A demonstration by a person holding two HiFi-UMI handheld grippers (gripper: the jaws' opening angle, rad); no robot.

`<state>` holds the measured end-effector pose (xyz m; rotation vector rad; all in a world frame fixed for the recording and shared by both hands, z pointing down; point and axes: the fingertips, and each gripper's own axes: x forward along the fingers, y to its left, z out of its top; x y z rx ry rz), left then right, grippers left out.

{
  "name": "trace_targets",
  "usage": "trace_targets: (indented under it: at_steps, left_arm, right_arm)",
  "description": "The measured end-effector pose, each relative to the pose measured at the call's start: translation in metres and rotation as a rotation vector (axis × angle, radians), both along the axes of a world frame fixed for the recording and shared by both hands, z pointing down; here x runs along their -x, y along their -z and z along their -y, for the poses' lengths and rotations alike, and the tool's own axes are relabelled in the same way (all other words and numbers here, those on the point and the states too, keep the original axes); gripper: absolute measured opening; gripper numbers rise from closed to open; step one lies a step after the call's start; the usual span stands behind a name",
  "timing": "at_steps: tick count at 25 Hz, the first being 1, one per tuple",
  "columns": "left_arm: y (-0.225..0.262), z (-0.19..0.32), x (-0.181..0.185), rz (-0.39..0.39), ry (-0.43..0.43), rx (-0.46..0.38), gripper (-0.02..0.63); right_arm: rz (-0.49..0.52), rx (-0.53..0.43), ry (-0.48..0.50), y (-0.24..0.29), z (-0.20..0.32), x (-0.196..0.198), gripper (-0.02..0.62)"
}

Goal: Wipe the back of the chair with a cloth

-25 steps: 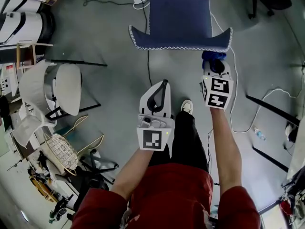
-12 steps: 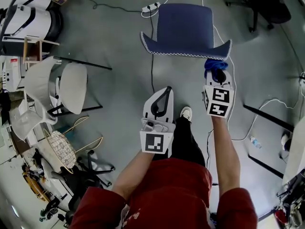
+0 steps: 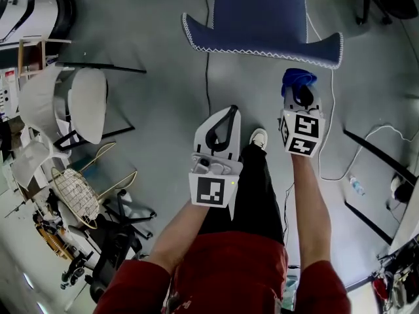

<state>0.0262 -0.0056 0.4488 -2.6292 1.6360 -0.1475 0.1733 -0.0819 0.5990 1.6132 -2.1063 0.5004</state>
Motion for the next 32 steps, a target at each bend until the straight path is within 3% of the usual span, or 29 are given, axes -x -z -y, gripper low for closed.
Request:
trace_targets:
  at_steps: [11, 15, 18, 23, 32]
  left_arm:
    - [-0.113, 0.021, 0.02, 0.008, 0.034, 0.044, 0.014]
    - [-0.142, 0.025, 0.027, 0.012, 0.041, 0.06, 0.014]
    - [-0.16, 0.018, 0.035, 0.021, 0.053, 0.088, 0.014]
    - [-0.168, 0.011, 0.043, 0.014, 0.074, 0.108, 0.014]
    - [-0.145, 0.014, 0.042, -0.002, 0.069, 0.081, 0.014]
  right_arm:
    - [0.015, 0.084, -0.022, -0.167, 0.022, 0.021, 0.061]
    - [0.013, 0.094, -0.019, -0.205, 0.044, 0.025, 0.061]
    - [0.038, 0.104, -0.064, -0.22, 0.061, 0.026, 0.061]
    - [0.039, 0.132, -0.061, -0.232, 0.082, 0.034, 0.061]
    - [0.031, 0.119, -0.061, -0.198, 0.094, 0.039, 0.061]
